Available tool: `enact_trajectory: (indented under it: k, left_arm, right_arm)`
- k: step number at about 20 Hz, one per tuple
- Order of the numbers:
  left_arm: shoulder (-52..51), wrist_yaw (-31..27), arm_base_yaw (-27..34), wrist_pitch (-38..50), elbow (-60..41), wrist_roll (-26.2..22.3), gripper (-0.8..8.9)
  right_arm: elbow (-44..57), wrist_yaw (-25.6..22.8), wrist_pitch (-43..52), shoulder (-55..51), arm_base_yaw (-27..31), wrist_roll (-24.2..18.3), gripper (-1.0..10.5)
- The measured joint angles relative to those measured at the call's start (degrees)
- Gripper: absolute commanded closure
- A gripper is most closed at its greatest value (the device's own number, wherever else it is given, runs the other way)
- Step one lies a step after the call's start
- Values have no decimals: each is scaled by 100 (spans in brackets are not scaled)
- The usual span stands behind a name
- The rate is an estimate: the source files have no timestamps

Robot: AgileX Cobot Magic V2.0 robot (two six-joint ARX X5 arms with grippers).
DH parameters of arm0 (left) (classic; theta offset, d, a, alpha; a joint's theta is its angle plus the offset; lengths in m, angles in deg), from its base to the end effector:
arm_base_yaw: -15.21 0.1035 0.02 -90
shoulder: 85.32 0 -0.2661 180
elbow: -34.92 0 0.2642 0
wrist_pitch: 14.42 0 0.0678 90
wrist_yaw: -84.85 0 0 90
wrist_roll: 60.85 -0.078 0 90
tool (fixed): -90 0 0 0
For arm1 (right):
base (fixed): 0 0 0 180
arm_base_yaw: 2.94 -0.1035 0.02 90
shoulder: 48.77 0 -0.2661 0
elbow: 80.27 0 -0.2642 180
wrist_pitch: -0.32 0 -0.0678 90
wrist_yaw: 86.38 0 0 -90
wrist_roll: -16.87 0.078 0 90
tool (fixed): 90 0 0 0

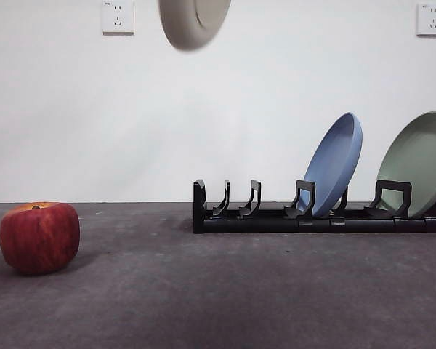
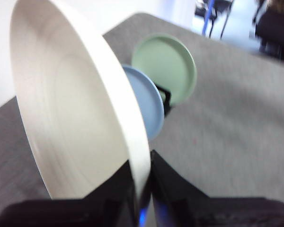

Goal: Take the yellow plate from the plate rack,put the plate on the table,take the apple from the table,put the apple in the plate

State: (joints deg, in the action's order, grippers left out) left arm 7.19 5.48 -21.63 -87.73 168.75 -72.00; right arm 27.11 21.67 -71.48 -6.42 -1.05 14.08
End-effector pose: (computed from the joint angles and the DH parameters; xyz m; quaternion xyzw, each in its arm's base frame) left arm 0.2736 -0.2229 0.4673 0.1477 0.2295 -0.4112 0.8697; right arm 0.1585 0.0190 0.3218 0.0388 0.3459 0.1399 0.9270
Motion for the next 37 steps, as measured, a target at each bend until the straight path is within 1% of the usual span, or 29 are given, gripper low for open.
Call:
enact_trajectory:
  k: [3,5,7,9,11,13,14,19,23,27,30,32,34,37]
  left_arm:
    - [-63,-590,-833,-1043,4,-656,819]
    - [63,-1268,-1432,-1561,-9,-848,819]
    - [133,-1991,-2031,-1567,-96,-896,819]
    - [120,-2446,-2520,-1526,-385,-901,819]
    - [101,-2898,-2863,-1515,-964,-890,819]
    - [109,-3161,-3008,-1462,-1685,-876,819]
    - [111,-3257,-3056,-1290,-2057,-876,819]
    - [111,-3480,-3440,302,-3877,-870,819]
    - [114,-3908,-3521,1130,-4951,-872,819]
    - [114,-3936,-3539,1851,-5608,-898,819]
    - [114,-4138,-3598,2264,-5954,-938,819]
    - [210,-4172,-3600,2326,-6006,-944,819]
    - [476,-4308,-3600,2562,-6004,-955,820]
    - [894,-4459,-3705,2640,-6004,-984,820]
  right_arm:
    - [0,35,-2,0,0,2,352]
    - [0,164,0,0,0,26,352]
    - [0,282,0,0,0,70,352]
    - [0,304,-2,-7,0,107,352]
    - [0,334,-2,-9,0,153,352]
    - [0,343,-2,-11,0,175,352]
    - [0,343,-4,-11,0,175,352]
    - [0,343,-4,-11,0,192,352]
    - [0,343,-2,-11,0,197,352]
    - [0,343,48,-11,0,219,352]
    - [0,343,131,-11,0,247,352]
    - [0,343,136,-9,0,260,352]
    - [0,343,136,-9,0,278,352]
    - [0,343,131,-9,0,289,352]
